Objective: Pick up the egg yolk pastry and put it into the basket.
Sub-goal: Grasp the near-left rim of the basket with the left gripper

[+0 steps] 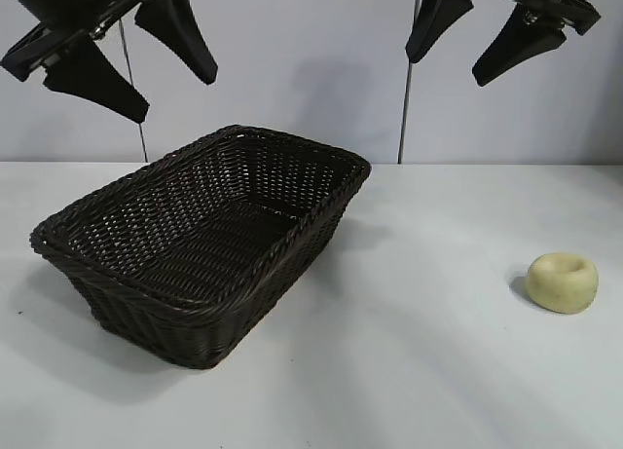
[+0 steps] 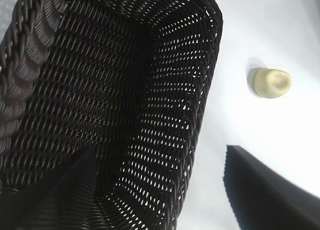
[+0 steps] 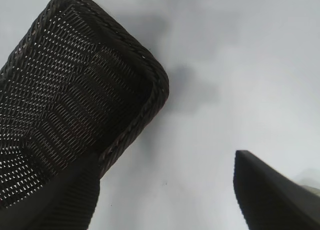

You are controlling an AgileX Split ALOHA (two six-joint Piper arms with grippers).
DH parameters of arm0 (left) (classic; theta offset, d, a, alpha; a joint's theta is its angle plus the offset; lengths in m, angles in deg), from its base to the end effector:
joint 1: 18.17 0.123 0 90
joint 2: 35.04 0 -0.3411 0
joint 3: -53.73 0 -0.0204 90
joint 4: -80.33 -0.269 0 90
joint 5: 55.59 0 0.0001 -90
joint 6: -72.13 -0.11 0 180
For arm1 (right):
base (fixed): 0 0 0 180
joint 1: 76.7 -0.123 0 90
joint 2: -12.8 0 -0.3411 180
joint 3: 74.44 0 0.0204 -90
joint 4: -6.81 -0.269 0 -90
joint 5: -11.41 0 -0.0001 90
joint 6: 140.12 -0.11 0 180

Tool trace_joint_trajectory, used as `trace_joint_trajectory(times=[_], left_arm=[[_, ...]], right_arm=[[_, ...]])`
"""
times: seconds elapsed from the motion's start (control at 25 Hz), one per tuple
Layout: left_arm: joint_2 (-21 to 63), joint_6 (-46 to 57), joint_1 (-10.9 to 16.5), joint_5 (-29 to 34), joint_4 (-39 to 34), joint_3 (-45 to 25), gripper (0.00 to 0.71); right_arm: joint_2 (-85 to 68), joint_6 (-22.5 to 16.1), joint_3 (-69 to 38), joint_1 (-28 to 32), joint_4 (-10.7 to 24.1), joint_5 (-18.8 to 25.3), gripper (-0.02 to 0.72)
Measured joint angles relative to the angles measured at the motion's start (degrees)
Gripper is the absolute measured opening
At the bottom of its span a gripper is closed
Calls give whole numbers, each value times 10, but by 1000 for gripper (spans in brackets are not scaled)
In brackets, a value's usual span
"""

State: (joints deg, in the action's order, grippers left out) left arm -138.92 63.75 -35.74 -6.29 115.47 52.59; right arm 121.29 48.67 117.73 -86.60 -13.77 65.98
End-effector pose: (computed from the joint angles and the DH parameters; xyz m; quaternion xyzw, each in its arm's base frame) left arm 0.3654 -0.1661 0.3196 0.0712 0.9375 -0.2830 0.1898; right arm 0.4200 0.1053 0.3467 -0.0918 0.9500 0.1693 0.2456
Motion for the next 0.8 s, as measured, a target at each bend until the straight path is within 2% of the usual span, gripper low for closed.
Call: trace_joint_trajectory(times=[0.24,0.52,0.64,0.8], left_arm=[[3,96,0,8,-7,0,521],[51,298,-2,80,-148,0,519],[77,374,-17,99,-201,0,518],[99,462,-56,107,-251,0,517]], right_arm=[[0,0,0,0,0,0,540],[0,0,0,0,0,0,540],[0,0,0,0,0,0,540],[0,-6,0,0,0,3,540]])
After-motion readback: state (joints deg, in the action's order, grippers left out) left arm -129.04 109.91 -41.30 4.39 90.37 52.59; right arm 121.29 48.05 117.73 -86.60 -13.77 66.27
